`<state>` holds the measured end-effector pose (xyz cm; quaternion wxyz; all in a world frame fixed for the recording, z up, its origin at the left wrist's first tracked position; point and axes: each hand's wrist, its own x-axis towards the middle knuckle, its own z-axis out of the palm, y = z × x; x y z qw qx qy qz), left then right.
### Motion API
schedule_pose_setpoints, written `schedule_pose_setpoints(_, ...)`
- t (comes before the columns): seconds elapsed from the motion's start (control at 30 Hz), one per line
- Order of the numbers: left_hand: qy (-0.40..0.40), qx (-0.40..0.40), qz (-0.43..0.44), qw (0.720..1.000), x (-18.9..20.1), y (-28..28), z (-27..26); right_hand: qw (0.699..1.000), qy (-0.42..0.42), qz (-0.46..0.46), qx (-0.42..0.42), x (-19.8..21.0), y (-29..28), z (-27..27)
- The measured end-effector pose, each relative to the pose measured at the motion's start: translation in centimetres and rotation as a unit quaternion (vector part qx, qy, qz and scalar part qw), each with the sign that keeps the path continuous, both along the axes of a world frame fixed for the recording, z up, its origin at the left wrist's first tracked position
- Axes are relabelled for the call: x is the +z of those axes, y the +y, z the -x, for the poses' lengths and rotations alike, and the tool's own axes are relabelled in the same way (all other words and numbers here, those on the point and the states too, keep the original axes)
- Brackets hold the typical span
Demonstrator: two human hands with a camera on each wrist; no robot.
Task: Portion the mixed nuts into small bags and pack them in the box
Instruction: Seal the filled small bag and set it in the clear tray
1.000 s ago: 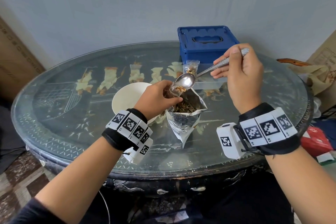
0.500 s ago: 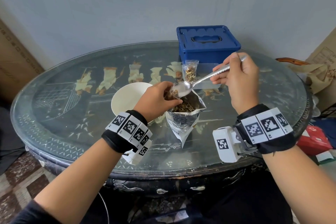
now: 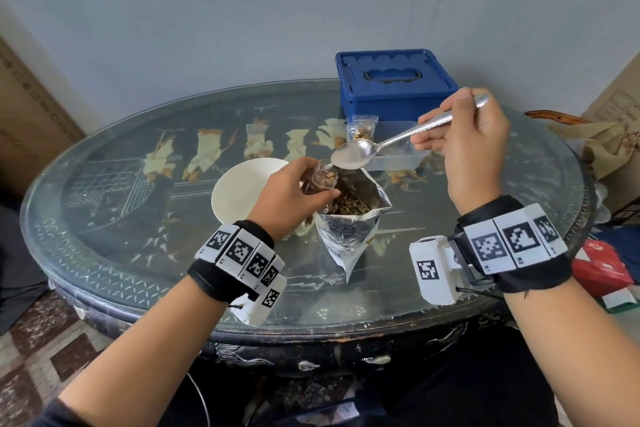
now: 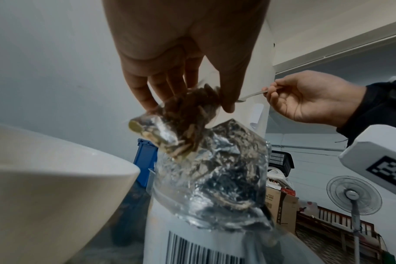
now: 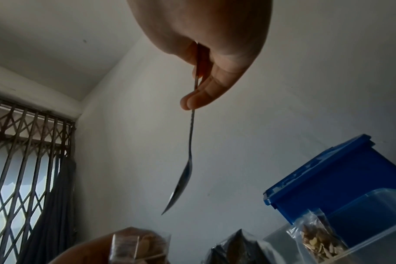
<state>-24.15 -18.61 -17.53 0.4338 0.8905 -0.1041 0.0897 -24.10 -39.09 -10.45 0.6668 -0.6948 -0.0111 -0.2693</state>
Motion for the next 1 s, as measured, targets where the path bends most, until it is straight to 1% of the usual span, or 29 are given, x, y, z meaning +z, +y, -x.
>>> schedule_pose_setpoints(0.1,-0.004,0.012,0.036,0.999,-0.8,0.5,0.3,1.000,-0.011,-0.008,-0.021,-0.2,-0.4,0.0)
schedule_pose_setpoints(0.2,-0.008,0.034,0.067,0.997,-1.2,0.9,0.6,0.999,0.001,0.019,-0.036,-1.2,-0.5,0.2)
schedule_pose_setpoints(0.27,-0.009,0.048,0.094,0.994,-1.4,1.0,0.8,0.998,0.019,0.054,-0.023,-2.3,-0.3,0.2)
schedule_pose_setpoints(0.37,-0.012,0.067,0.122,0.990,-1.6,1.1,1.0,0.991,0.065,0.115,0.025,-4.1,0.3,0.1)
schedule_pose_setpoints(0.47,-0.015,0.071,0.145,0.987,-1.7,1.0,1.2,0.981,0.109,0.148,0.062,-5.6,1.1,-0.2)
schedule_pose_setpoints(0.53,-0.014,0.069,0.149,0.986,-1.9,0.9,1.3,0.974,0.129,0.174,0.065,-6.3,1.4,-0.4)
schedule_pose_setpoints(0.63,-0.015,0.069,0.149,0.986,-2.0,1.0,1.3,0.963,0.151,0.222,0.039,-7.2,1.0,-0.8)
schedule_pose_setpoints(0.7,-0.016,0.069,0.149,0.986,-1.9,1.0,1.3,0.960,0.154,0.232,0.016,-7.3,0.6,-0.9)
schedule_pose_setpoints(0.8,-0.013,0.069,0.153,0.986,-1.8,1.0,1.3,0.960,0.145,0.239,0.003,-7.1,0.3,-0.6)
schedule_pose_setpoints(1.0,-0.015,0.069,0.163,0.984,-1.3,0.9,1.4,0.951,0.111,0.287,0.018,-6.6,0.1,0.0)
